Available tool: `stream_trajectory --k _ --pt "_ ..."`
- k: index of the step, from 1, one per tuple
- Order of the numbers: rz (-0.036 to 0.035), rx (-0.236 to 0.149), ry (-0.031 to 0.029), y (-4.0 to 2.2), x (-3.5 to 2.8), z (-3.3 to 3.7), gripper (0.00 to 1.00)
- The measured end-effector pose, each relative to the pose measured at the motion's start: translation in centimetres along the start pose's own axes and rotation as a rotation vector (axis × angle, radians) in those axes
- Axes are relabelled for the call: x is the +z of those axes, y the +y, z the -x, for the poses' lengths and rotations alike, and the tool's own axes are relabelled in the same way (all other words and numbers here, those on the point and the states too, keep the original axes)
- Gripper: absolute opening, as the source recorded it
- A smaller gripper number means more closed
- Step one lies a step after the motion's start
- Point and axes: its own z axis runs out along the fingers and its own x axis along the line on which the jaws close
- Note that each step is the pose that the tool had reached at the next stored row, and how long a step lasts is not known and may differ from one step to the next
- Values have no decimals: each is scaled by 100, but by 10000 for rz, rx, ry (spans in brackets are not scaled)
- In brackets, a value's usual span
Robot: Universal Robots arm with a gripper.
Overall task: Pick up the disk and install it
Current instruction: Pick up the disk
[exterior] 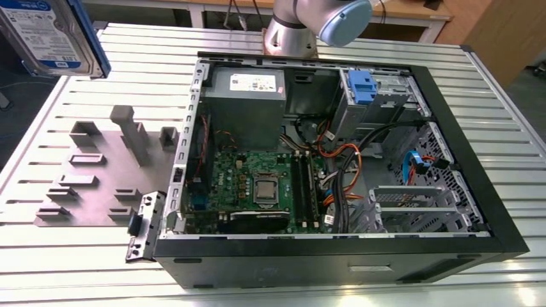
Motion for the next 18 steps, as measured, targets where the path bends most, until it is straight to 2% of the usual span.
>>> stream_trajectory --k 2,11,18 --pt "0 0 0 0 -16 0 35" --pt "1 0 1 -2 -18 1 35" --pt "-1 0 0 -54 -18 1 35"
